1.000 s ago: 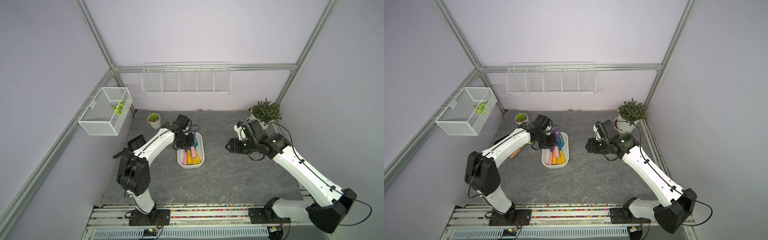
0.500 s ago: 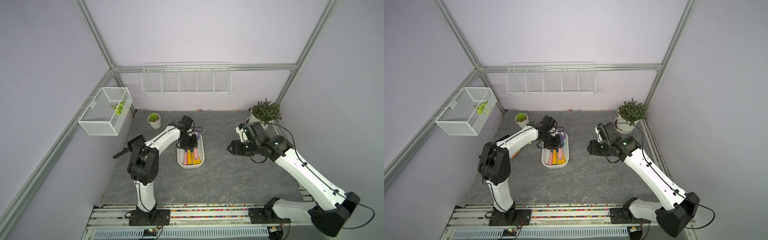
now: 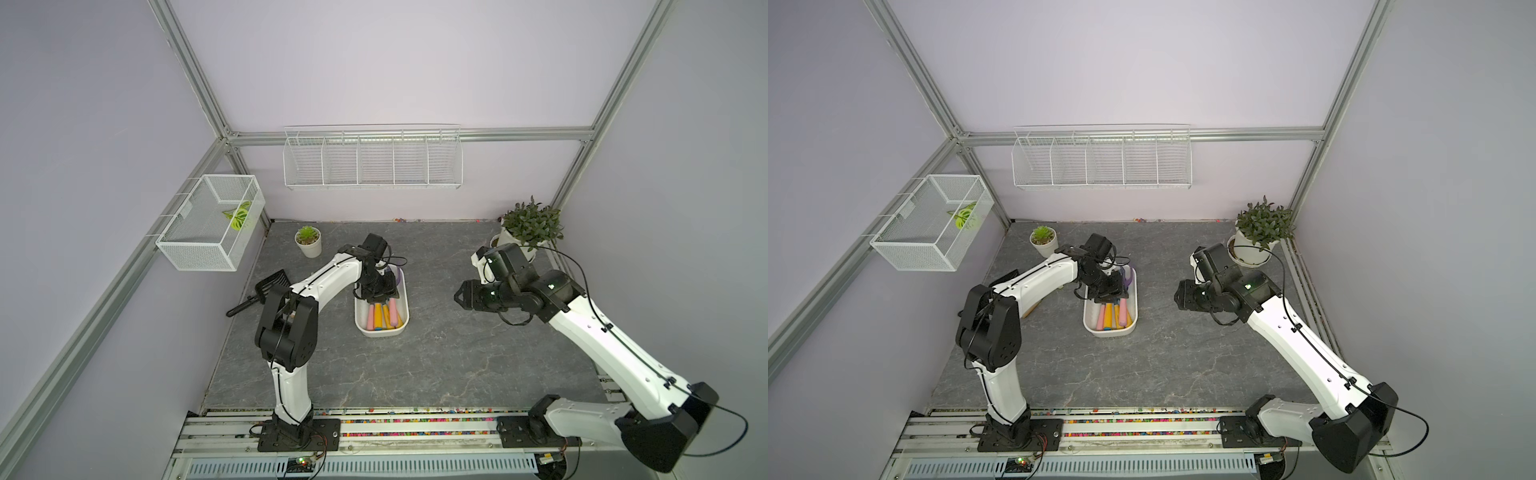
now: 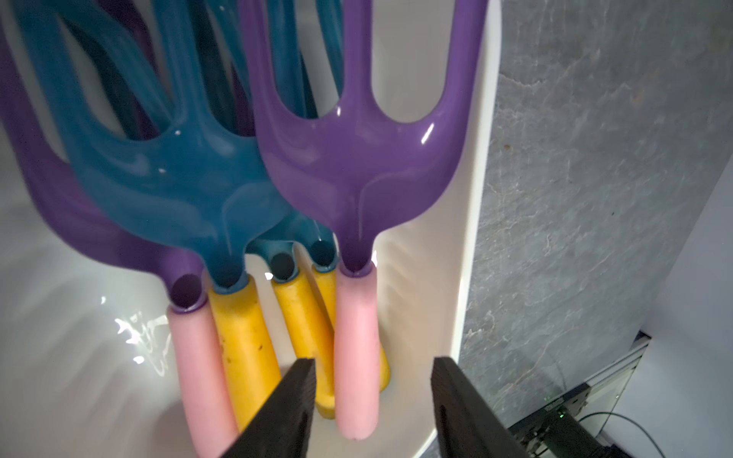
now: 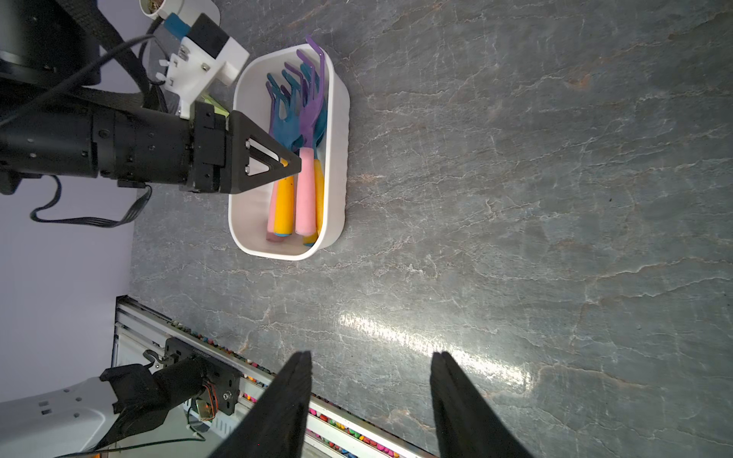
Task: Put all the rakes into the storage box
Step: Place the rake in the storage box.
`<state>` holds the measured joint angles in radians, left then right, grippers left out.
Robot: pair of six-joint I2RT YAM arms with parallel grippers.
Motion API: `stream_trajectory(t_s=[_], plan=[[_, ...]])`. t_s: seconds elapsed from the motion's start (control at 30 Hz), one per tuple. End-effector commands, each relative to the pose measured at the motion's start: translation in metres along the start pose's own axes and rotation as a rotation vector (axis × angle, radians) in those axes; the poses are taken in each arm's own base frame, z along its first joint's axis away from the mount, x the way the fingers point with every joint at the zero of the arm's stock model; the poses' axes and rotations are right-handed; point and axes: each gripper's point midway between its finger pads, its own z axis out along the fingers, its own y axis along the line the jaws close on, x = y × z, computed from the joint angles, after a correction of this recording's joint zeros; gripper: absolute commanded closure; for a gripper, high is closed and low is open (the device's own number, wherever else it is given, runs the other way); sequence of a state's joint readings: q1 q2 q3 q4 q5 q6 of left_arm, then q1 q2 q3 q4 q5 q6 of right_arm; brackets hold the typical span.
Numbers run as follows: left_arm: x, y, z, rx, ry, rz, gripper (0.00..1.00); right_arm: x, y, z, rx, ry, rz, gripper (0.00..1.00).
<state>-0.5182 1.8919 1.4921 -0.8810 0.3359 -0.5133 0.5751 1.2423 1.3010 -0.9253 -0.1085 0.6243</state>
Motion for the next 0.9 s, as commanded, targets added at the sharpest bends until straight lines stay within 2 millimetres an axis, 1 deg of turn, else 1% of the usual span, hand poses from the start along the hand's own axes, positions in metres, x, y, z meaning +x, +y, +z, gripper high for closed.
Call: stream_trajectory(t_s=[0.0,0.07,0.17,0.27,0.33,0.43,0.5,0.57,0.6,0.63,0.67,0.7,0.8,0.87], plan=[[-0.009,-0.007,-0.025,-0.014,-0.073,0.03,0.46,-0.007,0.001,-0.005,-0.003,-0.029,0.011,0.46],[-0.012,-0.006,-0.033,-0.032,-0.098,0.036,0.46,-0.007,0.001,-0.005,-0.003,-0.03,0.011,0.45],[-0.02,-0.003,-0.052,-0.053,-0.16,0.031,0.46,-0.007,0.001,-0.007,-0.005,-0.038,0.011,0.45],[-0.028,0.0,-0.079,-0.077,-0.249,0.03,0.46,-0.01,0.002,-0.008,-0.009,-0.049,0.003,0.44],[-0.033,0.002,-0.101,-0.097,-0.32,0.031,0.45,-0.012,0.003,-0.009,-0.01,-0.051,-0.003,0.44],[-0.04,0.002,-0.142,-0.134,-0.451,0.038,0.45,-0.016,0.006,-0.009,-0.01,-0.057,-0.016,0.43],[-0.043,0.013,-0.17,-0.2,-0.549,-0.007,0.45,-0.019,0.007,-0.008,-0.011,-0.058,-0.024,0.43],[-0.046,0.021,-0.194,-0.233,-0.648,-0.008,0.45,-0.022,0.01,-0.007,-0.014,-0.059,-0.03,0.43],[-0.046,0.023,-0.202,-0.235,-0.693,0.006,0.42,-0.024,0.011,-0.005,-0.016,-0.058,-0.033,0.43],[-0.046,0.025,-0.207,-0.228,-0.726,0.022,0.34,-0.025,0.012,-0.004,-0.018,-0.058,-0.035,0.43],[-0.046,0.029,-0.21,-0.22,-0.757,0.022,0.13,-0.027,0.013,-0.002,-0.021,-0.056,-0.036,0.43],[-0.044,0.037,-0.212,-0.215,-0.77,0.001,0.0,-0.028,0.014,0.0,-0.024,-0.054,-0.037,0.43],[-0.044,0.059,-0.202,-0.141,-0.693,-0.044,0.0,-0.031,0.017,0.006,-0.032,-0.045,-0.038,0.43],[-0.043,0.082,-0.188,-0.133,-0.624,-0.112,0.0,-0.032,0.018,0.01,-0.034,-0.039,-0.036,0.43]])
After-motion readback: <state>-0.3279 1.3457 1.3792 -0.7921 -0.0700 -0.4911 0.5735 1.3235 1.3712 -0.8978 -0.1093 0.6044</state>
